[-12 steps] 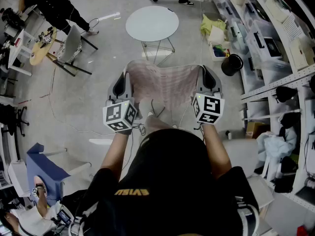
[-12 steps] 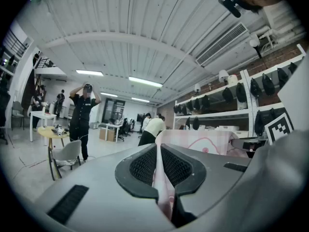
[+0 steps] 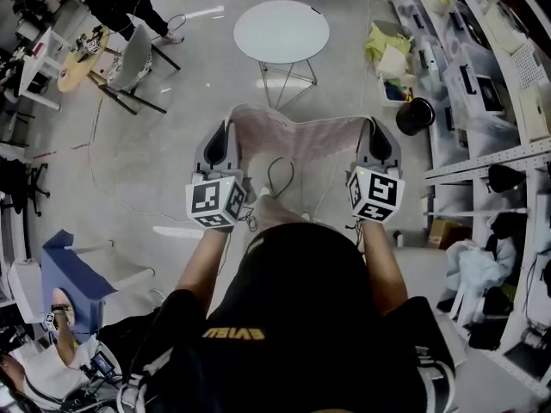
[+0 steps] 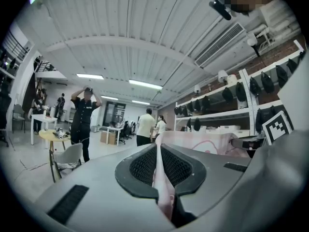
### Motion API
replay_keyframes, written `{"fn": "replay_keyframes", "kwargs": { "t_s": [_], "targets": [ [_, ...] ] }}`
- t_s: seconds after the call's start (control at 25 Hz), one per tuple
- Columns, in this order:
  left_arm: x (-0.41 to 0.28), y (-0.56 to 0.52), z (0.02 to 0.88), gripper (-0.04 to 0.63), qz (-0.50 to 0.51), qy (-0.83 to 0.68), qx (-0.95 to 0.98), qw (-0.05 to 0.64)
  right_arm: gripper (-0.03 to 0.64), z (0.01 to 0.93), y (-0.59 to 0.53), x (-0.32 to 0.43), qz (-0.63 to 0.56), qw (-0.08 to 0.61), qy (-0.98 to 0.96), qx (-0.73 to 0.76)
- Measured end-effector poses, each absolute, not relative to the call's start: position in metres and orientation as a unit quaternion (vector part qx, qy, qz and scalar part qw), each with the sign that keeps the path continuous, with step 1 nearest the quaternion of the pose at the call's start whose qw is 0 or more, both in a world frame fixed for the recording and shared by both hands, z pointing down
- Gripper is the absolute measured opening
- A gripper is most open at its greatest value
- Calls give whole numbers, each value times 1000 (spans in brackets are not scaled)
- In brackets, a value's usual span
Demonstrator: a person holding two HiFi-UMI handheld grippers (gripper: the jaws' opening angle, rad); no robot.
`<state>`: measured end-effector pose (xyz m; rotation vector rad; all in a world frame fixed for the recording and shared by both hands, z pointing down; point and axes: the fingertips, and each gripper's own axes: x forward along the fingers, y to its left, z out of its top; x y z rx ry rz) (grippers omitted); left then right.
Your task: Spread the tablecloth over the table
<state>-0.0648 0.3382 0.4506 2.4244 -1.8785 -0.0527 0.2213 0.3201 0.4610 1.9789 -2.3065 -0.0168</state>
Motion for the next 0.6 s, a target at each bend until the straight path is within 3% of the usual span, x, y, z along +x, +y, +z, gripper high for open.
{"fn": "replay_keyframes", "kwargs": {
  "t_s": [0.32, 0.6],
  "targets": [
    [-66, 340, 458, 37, -16, -624, 780, 44, 5, 474, 319, 237, -1, 66, -760, 646],
    [-56, 330, 442, 37, -24, -625, 779, 48, 6, 457, 305, 257, 2, 38, -757, 652]
  ]
}}
